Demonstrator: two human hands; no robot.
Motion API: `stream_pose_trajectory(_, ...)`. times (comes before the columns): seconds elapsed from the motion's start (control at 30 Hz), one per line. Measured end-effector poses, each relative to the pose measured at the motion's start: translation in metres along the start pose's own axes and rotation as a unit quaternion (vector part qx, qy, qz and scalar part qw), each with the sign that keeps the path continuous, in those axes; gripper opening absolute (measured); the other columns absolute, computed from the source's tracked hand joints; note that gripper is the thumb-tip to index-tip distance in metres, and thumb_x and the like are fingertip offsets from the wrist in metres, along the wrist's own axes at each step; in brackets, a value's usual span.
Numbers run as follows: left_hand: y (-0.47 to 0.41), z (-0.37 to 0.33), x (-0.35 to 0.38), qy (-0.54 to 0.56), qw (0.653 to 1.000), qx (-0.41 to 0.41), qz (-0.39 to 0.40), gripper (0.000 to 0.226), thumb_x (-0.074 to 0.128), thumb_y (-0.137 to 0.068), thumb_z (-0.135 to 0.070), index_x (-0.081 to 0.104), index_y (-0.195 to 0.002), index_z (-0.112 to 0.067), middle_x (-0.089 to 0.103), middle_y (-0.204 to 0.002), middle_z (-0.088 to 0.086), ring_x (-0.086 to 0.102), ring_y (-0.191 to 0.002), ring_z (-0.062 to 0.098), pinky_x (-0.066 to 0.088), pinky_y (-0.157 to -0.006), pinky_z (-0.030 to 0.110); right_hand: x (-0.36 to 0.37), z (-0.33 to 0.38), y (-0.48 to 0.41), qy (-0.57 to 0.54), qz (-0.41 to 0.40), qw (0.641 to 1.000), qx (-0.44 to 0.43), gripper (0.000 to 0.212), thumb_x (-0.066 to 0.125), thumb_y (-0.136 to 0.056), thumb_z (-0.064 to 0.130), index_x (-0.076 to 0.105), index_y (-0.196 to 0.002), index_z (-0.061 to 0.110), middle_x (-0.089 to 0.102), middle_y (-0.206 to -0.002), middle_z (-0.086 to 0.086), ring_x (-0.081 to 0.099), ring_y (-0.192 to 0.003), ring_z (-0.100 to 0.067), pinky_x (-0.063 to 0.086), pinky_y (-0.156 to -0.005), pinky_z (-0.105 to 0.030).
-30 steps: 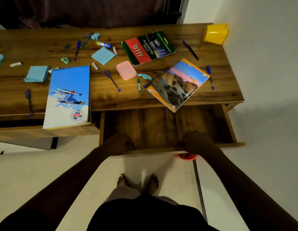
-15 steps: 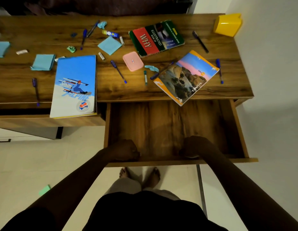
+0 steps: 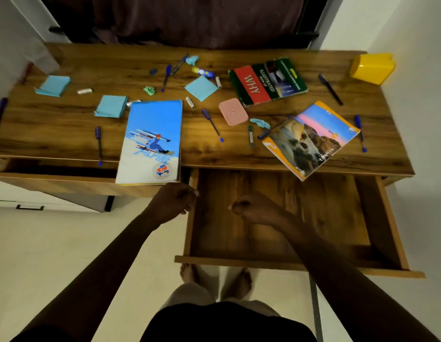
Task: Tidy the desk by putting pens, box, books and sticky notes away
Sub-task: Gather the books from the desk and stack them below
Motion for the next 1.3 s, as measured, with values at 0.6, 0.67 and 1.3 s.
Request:
stream_pose_trajectory(0.6,-0.046,0.093,-0.182,-0.017,0.975,-0.061,-0.212,0.048,0.077,-0.087,-0.026,0.060,-0.129,-0.009,0.066,-0.127,0.011,0.062,-0.119,0.030,0.050,-0.098,0.041,0.044,0.168,-0.106,-0.121,-0.151,0.981,0.029,0.018,0.069,-0.092,0.036,0.065,-0.102,0.021,0.069,-0.097,0.005,0.065,-0.078,-0.011,0.041,-0.051,-0.020)
stream_pose_trajectory(0.67,-0.051,0.095,-0.181,0.016,0.978,-0.058,-0.202,0.050,0.075,-0.090,-0.024,0.056,-0.134,-0.011,0.064,-0.131,0.009,0.060,-0.120,0.027,0.050,-0.100,0.042,0.050,0.171,-0.109,-0.138,-0.155,0.977,0.041,0.022,0.070,-0.094,0.029,0.064,-0.112,0.019,0.065,-0.101,0.004,0.064,-0.088,-0.012,0.038,-0.047,-0.016)
stream_pose_trajectory(1.3,-0.030,0.072,-0.172,0.151,0.978,-0.017,-0.145,0.034,0.075,-0.088,-0.010,0.061,-0.119,-0.008,0.071,-0.117,0.010,0.069,-0.104,0.030,0.061,-0.080,0.052,0.047,0.153,-0.083,-0.394,-0.164,0.904,0.026,0.028,0.068,-0.094,0.009,0.067,-0.121,0.014,0.077,-0.109,-0.010,0.077,-0.091,-0.026,0.063,-0.084,-0.049)
Point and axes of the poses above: each hand's wrist, its own y-axis away from the middle knuckle, its own x-axis out of the palm, z = x × y, the point moved 6 cm from there along -y, towards the middle knuckle
